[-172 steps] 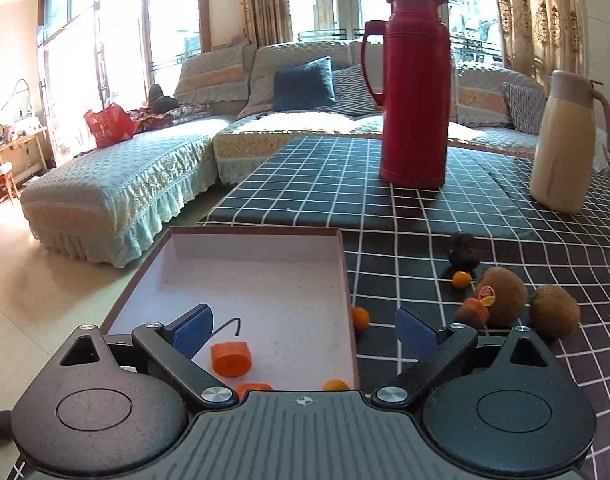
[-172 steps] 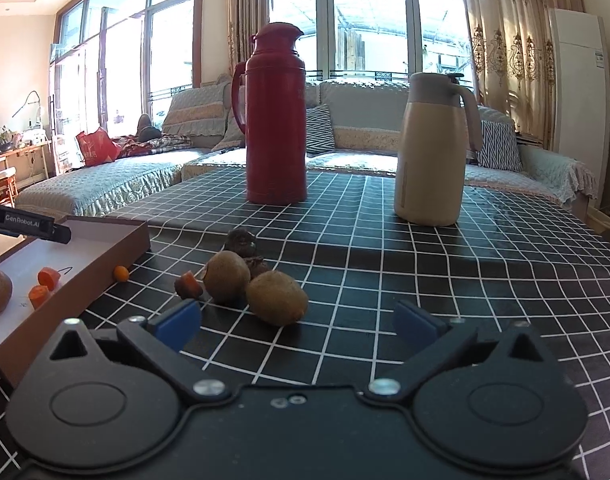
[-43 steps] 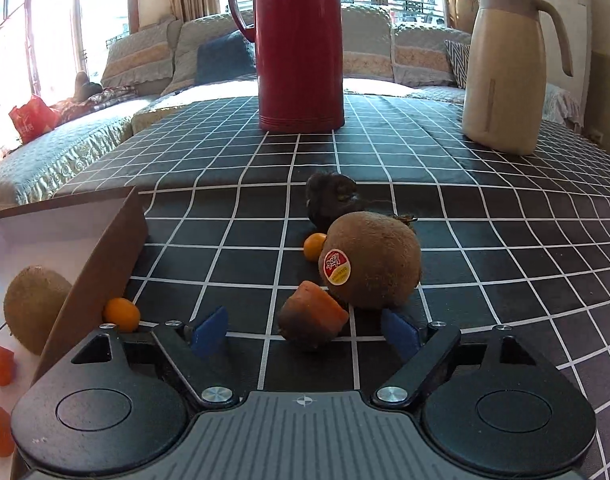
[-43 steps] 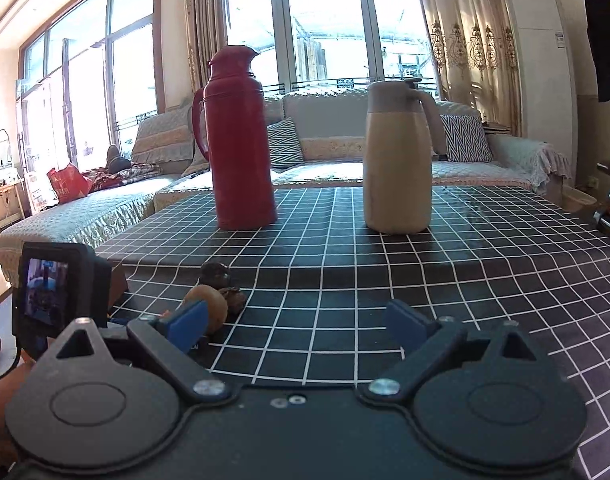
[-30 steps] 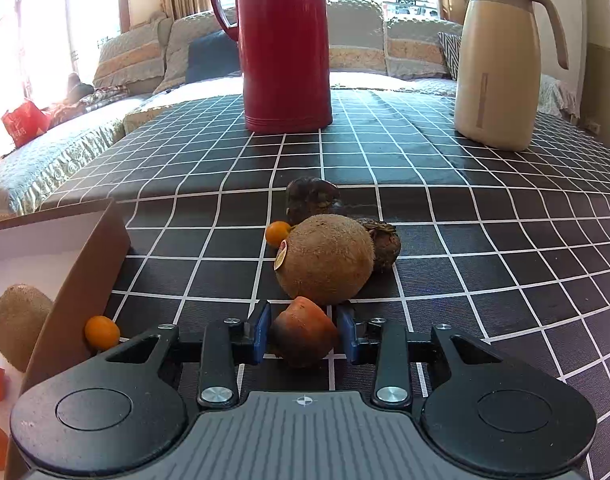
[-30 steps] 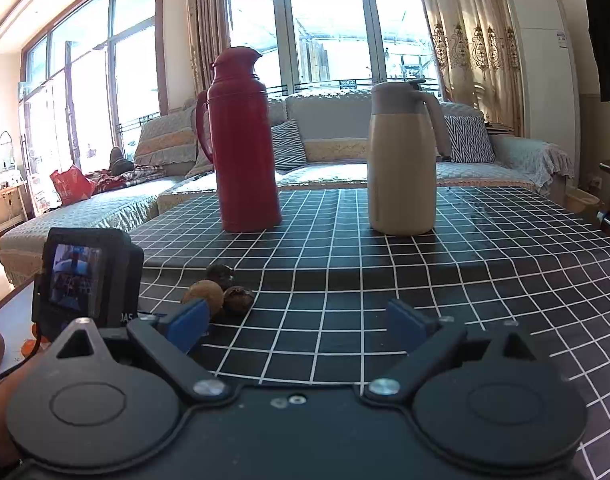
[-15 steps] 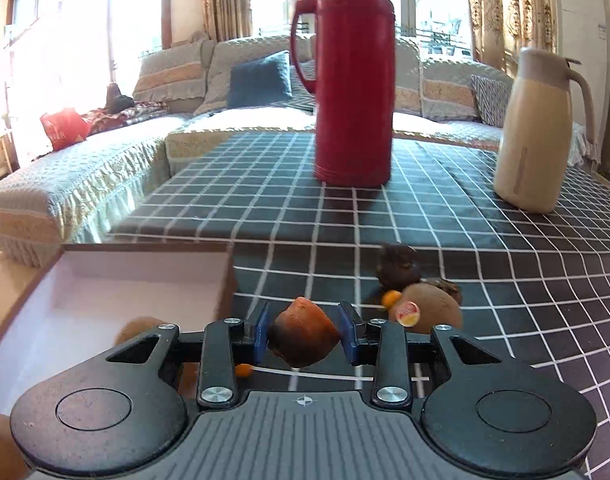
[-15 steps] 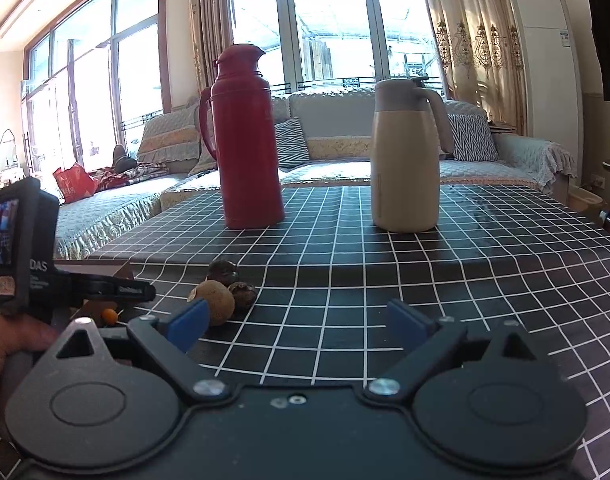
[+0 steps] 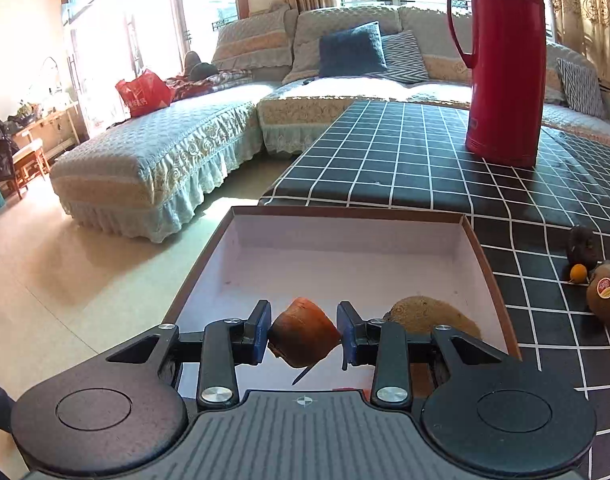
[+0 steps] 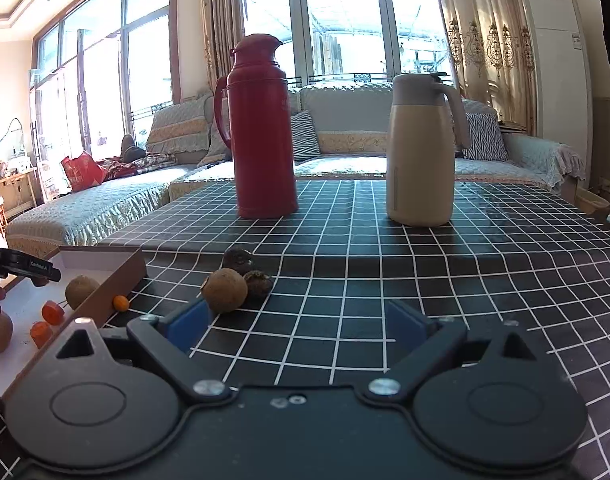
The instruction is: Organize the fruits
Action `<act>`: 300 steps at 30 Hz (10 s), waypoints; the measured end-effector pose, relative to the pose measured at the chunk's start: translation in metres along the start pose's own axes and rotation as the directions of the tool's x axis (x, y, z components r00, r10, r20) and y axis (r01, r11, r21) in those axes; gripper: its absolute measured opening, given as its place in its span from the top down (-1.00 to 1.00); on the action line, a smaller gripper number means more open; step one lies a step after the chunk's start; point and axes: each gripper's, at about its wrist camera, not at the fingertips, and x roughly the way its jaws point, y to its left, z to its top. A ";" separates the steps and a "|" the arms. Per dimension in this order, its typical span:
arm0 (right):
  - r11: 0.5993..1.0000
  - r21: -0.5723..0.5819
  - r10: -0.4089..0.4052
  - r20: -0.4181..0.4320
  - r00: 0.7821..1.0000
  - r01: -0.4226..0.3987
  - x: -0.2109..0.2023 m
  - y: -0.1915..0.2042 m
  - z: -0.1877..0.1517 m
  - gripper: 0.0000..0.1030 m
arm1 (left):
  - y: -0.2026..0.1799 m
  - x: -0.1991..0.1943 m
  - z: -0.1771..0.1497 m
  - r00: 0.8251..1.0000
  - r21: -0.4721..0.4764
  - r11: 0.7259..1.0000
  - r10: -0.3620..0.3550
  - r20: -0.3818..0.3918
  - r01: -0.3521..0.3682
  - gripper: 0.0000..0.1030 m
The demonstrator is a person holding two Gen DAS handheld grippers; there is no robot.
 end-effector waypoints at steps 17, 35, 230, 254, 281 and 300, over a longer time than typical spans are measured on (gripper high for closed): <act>1.000 -0.007 0.005 -0.005 1.000 -0.005 0.004 0.004 0.000 -0.85 | -0.007 0.005 -0.008 1.000 0.029 1.000 0.007 -0.023 -0.007 -0.01; 1.000 -0.019 0.013 -0.014 1.000 -0.013 0.005 0.007 0.000 -0.85 | -0.015 -0.040 -0.012 0.996 0.019 1.000 0.002 0.089 -0.004 -0.72; 0.996 0.069 -0.065 0.050 0.997 0.062 -0.027 -0.045 0.002 -0.87 | -0.220 0.004 -0.002 0.965 0.074 0.964 -0.259 0.048 0.256 0.60; 0.999 0.053 -0.007 0.011 1.000 0.006 -0.020 -0.021 -0.006 -0.86 | -0.053 -0.101 -0.024 0.982 0.026 0.994 -0.113 0.153 0.110 0.60; 0.998 -0.024 0.053 -0.033 0.998 -0.054 -0.002 0.028 -0.013 -0.86 | -0.002 -0.095 -0.056 0.989 0.036 0.999 -0.035 0.143 0.030 -0.56; 0.945 -0.240 0.190 -0.160 0.969 -0.224 0.131 0.158 0.009 -0.30 | 0.016 -0.092 -0.054 0.989 0.004 0.997 -0.073 0.130 0.073 -0.56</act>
